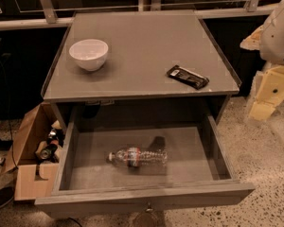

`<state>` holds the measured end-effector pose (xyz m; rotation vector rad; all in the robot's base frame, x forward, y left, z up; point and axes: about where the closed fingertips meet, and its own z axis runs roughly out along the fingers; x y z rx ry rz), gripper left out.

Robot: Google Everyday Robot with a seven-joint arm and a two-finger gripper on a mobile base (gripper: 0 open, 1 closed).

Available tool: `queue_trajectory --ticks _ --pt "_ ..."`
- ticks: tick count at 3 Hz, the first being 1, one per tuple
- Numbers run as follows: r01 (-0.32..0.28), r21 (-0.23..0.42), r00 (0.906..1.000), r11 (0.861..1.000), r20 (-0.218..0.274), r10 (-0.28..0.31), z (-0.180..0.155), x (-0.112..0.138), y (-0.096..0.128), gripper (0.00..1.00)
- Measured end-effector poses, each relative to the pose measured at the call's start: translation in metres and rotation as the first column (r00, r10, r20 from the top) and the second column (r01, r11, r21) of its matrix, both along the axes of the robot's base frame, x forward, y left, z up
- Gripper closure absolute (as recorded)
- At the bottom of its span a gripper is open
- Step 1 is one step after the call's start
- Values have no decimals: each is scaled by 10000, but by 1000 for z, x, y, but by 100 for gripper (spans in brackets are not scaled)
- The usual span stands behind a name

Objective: Pick water bottle from top drawer and place on counter

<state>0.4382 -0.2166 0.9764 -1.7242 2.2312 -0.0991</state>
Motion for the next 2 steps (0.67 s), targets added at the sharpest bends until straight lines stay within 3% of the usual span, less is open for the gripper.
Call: queue_trajectory --ticks 2 --pt "-209 118 9998 9997 -36 210 -10 5 11 0"
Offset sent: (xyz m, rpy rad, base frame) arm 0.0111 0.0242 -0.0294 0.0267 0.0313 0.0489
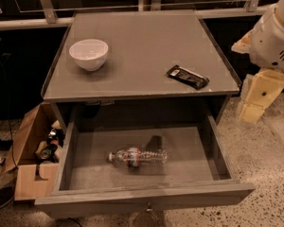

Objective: Pick water bottle from top drawer and place on counter

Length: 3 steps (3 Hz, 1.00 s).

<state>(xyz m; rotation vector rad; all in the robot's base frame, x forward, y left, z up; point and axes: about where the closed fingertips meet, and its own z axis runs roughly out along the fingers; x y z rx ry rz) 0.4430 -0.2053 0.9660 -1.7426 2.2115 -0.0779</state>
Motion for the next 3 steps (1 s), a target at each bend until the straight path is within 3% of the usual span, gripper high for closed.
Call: queue_trajectory --ticks 1,2,3 --pt "-526 227 9986 9984 6 526 -27 1 33 0" --pt "-1368 731 9894 9879 -389 1399 -67 -1 84 0" --pt "-1370 731 9894 9879 -387 1401 -67 -1 84 0"
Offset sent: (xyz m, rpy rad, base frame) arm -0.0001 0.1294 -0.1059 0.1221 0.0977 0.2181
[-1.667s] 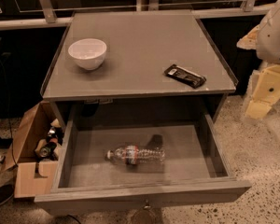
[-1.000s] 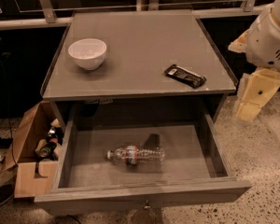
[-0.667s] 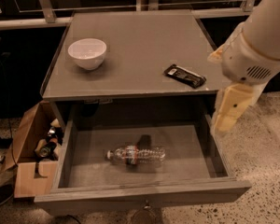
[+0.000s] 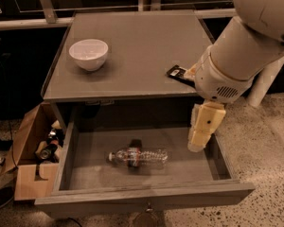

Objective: Pick water bottle from top drawer and place on counter

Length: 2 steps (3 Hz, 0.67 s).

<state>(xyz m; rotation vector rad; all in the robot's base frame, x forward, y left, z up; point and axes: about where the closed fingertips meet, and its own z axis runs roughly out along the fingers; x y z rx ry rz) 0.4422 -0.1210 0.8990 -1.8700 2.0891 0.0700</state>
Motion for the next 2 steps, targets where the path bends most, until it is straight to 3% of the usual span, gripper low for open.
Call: queue_trajectory --ticks 2 --pt "-140 79 9989 9999 -456 143 -67 3 34 0"
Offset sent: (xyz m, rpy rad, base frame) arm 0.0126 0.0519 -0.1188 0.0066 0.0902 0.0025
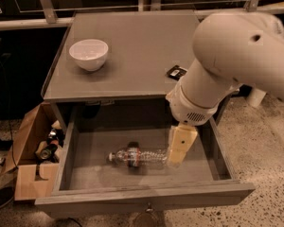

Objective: Pick water bottle from top drawer and place on counter

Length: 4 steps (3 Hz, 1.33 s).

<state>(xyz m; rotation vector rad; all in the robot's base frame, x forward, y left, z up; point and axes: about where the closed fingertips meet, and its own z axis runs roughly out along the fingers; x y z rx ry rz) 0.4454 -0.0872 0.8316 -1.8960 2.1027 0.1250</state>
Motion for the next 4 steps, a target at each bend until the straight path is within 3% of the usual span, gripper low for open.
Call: queue_trajectory --ticks 1,2,4 --pt "175 -83 9994 9998 -299 -178 -32 5 9 0" --pt "220 -84 9992 9997 -329 -223 -36 5 10 0" --pt "326 425 9981 9986 -530 -303 -75 14 36 0"
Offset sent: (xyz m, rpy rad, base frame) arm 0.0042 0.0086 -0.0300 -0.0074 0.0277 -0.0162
